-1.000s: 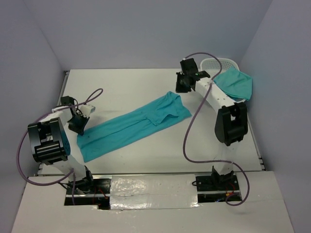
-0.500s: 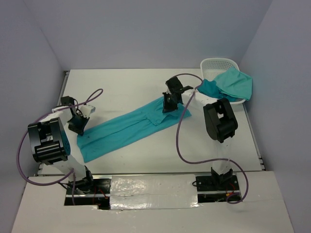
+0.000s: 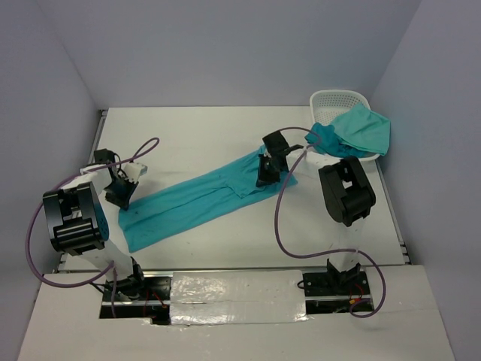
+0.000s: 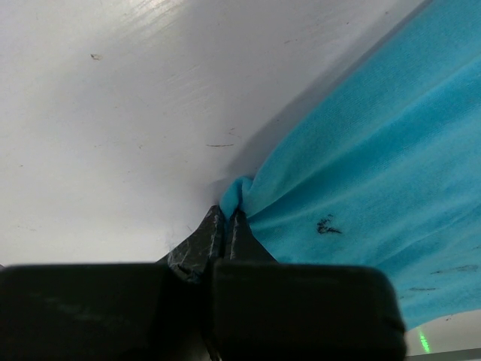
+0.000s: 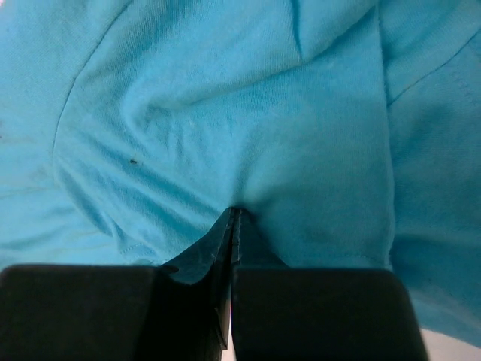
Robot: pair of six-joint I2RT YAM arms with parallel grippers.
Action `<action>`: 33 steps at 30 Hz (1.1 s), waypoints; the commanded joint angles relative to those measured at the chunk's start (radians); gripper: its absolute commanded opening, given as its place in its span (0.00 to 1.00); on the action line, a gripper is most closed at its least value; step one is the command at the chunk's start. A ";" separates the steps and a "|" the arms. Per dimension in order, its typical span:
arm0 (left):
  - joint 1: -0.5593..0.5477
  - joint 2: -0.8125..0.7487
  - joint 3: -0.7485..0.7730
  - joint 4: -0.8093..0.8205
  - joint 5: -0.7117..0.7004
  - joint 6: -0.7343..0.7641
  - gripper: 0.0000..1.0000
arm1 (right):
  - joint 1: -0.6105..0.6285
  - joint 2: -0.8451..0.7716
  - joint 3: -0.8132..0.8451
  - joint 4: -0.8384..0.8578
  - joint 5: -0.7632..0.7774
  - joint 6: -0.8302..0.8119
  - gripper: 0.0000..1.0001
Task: Fold and stack the t-shirts
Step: Rotate the tshirt 90 degrees
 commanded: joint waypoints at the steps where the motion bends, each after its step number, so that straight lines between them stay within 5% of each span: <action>1: 0.007 0.015 -0.013 -0.023 -0.011 0.004 0.00 | -0.006 0.001 0.074 -0.053 0.040 -0.022 0.01; 10: 0.008 0.001 -0.013 -0.016 -0.003 -0.005 0.00 | -0.100 -0.220 0.053 -0.139 0.045 0.014 0.56; 17: 0.006 -0.014 -0.022 -0.018 -0.002 -0.008 0.00 | -0.215 -0.231 -0.129 -0.078 0.017 0.136 0.65; 21: 0.008 -0.021 -0.028 -0.030 -0.006 0.000 0.00 | -0.223 -0.153 -0.084 -0.042 0.005 0.131 0.67; 26: 0.006 -0.037 -0.039 -0.044 -0.016 0.010 0.00 | -0.253 -0.069 -0.099 -0.012 -0.021 0.162 0.64; 28: 0.008 -0.051 -0.050 -0.056 -0.012 0.023 0.00 | -0.258 -0.034 -0.103 0.011 -0.057 0.159 0.51; 29: 0.008 -0.057 -0.054 -0.062 -0.006 0.030 0.00 | -0.259 -0.021 -0.073 0.002 -0.055 0.153 0.31; 31: 0.007 -0.071 -0.056 -0.100 0.036 0.064 0.01 | -0.252 0.036 -0.007 -0.031 -0.043 0.133 0.14; 33: 0.008 -0.093 -0.056 -0.130 0.072 0.093 0.19 | -0.238 0.097 0.120 -0.159 0.011 0.145 0.01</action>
